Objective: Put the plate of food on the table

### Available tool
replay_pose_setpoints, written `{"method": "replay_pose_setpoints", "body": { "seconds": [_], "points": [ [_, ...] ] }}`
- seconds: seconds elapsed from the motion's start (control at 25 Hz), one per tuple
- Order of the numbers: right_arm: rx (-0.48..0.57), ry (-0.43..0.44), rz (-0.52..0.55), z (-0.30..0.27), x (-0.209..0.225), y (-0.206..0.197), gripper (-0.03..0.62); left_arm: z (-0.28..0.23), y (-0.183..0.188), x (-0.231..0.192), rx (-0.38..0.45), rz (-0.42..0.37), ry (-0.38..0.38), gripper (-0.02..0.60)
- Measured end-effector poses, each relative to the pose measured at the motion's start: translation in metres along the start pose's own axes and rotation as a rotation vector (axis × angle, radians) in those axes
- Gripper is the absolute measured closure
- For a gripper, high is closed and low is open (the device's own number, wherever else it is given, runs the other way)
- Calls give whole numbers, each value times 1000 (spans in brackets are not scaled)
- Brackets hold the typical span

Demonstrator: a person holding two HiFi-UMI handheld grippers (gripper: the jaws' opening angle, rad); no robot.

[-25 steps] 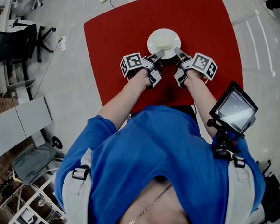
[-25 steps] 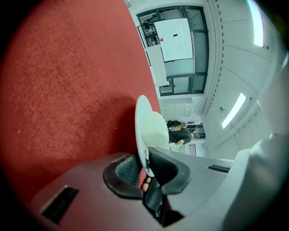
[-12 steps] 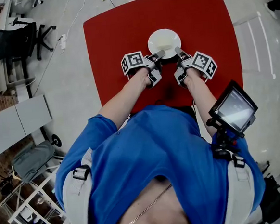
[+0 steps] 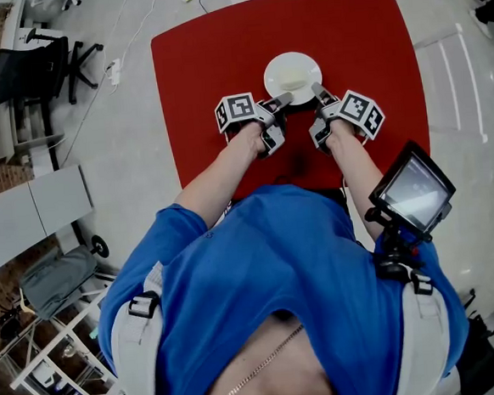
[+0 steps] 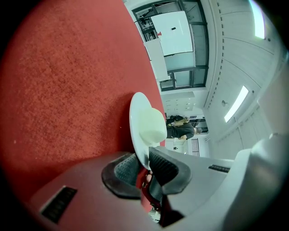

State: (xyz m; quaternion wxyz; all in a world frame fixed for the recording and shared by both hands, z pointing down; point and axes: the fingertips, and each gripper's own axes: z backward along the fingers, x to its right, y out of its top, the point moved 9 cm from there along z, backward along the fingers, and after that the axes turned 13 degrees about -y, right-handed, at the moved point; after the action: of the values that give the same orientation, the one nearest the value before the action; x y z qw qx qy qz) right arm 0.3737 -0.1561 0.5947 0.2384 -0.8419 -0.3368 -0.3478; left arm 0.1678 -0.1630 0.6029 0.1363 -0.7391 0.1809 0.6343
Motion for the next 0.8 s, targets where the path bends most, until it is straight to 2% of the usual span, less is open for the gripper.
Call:
{"method": "replay_pose_setpoints", "body": {
  "seconds": [0.52,0.8],
  "points": [
    [-2,-33,47,-4,1,0,569,12,-6,-1,-21,-1,-3,541],
    [9,-38,49,-7,1,3,569,12,-8,-2,-59,2,-8,537]
  ]
}}
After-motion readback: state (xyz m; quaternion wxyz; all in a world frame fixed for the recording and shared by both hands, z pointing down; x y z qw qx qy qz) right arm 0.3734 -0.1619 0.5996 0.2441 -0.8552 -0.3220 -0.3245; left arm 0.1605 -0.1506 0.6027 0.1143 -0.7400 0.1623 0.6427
